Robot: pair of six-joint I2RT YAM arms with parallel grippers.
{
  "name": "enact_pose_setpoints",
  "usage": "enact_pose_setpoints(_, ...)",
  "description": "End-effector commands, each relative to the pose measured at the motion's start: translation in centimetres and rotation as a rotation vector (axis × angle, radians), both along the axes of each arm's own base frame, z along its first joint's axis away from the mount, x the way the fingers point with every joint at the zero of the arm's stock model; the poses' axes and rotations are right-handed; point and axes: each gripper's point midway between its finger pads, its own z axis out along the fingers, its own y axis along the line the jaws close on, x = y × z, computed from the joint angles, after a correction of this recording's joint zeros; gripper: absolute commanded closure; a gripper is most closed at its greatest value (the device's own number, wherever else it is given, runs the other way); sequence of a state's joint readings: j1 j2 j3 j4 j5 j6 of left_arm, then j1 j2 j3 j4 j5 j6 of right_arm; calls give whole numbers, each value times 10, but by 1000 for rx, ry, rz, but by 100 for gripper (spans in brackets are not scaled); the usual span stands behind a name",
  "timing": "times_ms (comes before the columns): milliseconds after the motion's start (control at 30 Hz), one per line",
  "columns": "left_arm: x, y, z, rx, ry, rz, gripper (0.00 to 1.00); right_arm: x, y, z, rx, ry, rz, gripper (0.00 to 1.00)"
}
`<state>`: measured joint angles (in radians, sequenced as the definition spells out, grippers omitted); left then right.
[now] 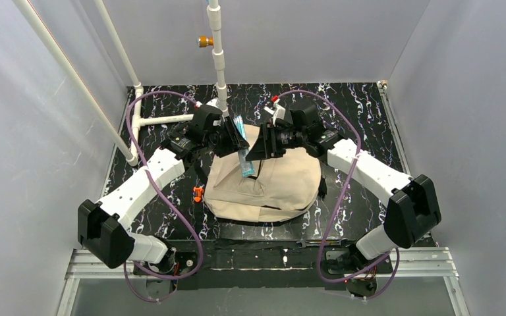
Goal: Pack the student bag
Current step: Pick up the stationery from the center of the board.
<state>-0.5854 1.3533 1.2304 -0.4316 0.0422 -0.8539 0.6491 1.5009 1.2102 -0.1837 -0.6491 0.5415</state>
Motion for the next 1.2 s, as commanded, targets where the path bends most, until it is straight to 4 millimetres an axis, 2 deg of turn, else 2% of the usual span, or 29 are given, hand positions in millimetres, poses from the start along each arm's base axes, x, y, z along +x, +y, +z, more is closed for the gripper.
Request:
enact_pose_setpoints(0, -4, -5, 28, 19, -162, -152, 75, 27, -25, 25, 51, -21, -134, 39)
enact_pose_setpoints(133, -14, -4, 23, 99, -271, -323, 75, 48, -53, 47, 168, 12, -226, 28)
enact_pose_setpoints(300, -25, -11, 22, 131, -298, -448, 75, 48, -37, 57, 242, 81, -135, 28)
enact_pose_setpoints(400, -27, -19, 23, 131, -302, -475, 75, 51, -34, 64, 262, 60, -134, 28)
enact_pose_setpoints(500, -30, -28, 20, 114, -281, -508, 75, 49, -26, 62, 264, 68, -110, 30)
enact_pose_setpoints(667, -35, -37, 13, 136, -271, -550, 75, 56, -24, 40, 217, 116, -157, 46)
enact_pose_setpoints(967, -41, -46, 14, 206, -265, -591, 74, 56, -17, 27, 180, 137, -182, 54)
enact_pose_setpoints(1100, -43, -48, 12, 245, -257, -605, 66, 56, -19, 25, 198, 152, -210, 62)
enact_pose_setpoints(1167, -41, -45, 13, 264, -250, -593, 60, 58, -22, 28, 215, 142, -240, 70)
